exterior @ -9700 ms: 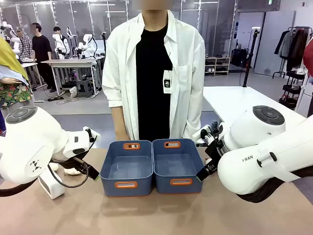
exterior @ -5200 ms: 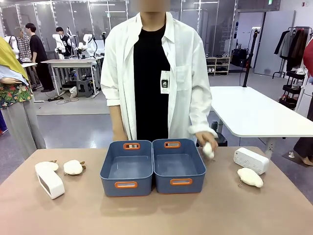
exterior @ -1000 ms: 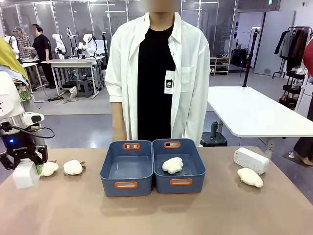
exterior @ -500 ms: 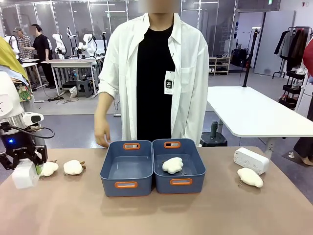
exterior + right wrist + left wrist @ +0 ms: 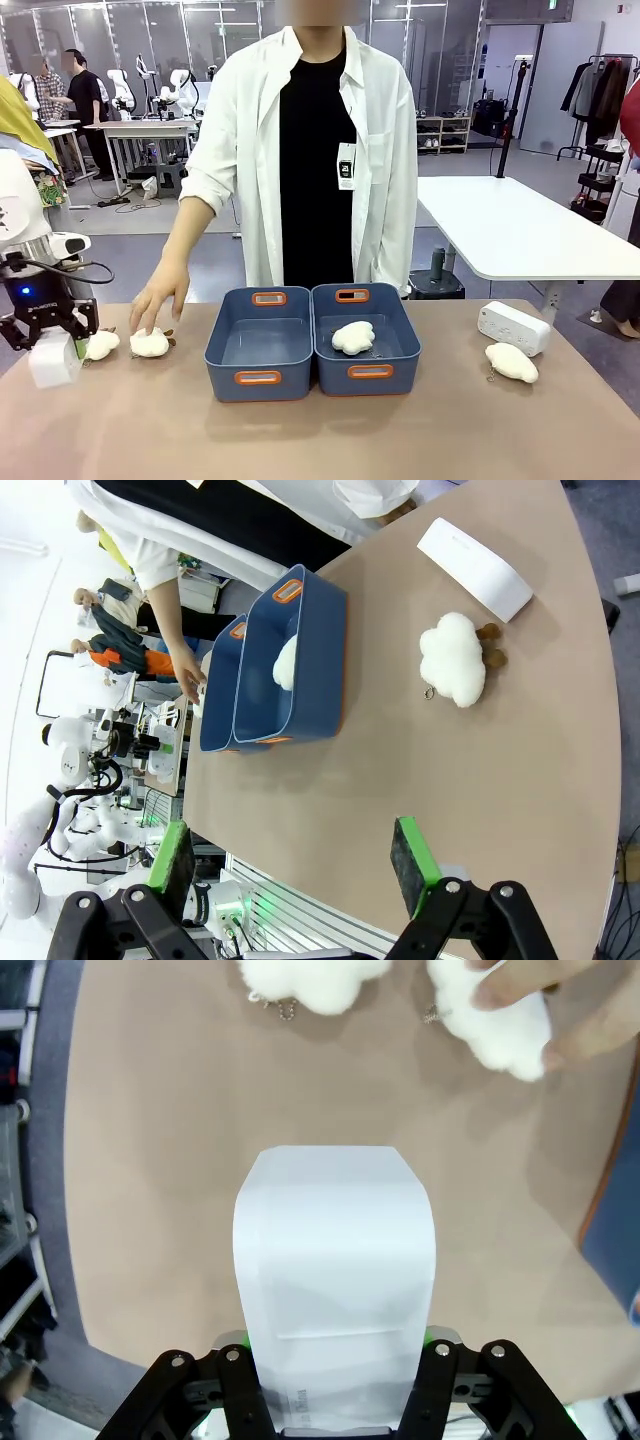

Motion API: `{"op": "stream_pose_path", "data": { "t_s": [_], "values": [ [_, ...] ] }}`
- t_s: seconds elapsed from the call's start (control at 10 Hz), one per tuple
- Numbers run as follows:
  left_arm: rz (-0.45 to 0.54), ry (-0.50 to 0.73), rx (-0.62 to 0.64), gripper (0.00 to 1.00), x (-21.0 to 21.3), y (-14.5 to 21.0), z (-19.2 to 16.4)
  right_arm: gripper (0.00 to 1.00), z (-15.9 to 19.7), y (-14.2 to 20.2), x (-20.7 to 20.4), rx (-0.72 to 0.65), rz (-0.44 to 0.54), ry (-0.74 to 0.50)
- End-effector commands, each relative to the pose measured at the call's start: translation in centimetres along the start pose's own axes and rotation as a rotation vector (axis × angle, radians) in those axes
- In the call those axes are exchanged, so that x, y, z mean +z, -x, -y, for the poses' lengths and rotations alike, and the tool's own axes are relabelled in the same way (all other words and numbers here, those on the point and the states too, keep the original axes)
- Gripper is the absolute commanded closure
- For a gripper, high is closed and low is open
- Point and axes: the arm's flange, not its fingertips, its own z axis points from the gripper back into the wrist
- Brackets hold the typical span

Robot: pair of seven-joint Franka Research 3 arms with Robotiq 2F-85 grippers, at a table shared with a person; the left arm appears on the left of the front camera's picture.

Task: Sort the digital clocks into the basket.
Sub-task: Pick up the Digital clock from the table and place it into the empty Plastic storage basket.

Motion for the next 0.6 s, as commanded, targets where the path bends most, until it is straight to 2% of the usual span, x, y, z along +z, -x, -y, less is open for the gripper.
{"op": "stream_pose_path", "data": {
  "t_s": [0.0,0.5],
  "values": [
    [0.009,-0.005,0.124,1.0,-1.73,-1.27,1.0,0.0,-0.26,0.12,0.21,0.008,0.002,-0.009],
    [0.009,-0.005,0.124,1.0,-1.73,-1.27,1.0,0.0,-0.26,0.12,0.21,0.008,0.002,-0.009]
  ]
}}
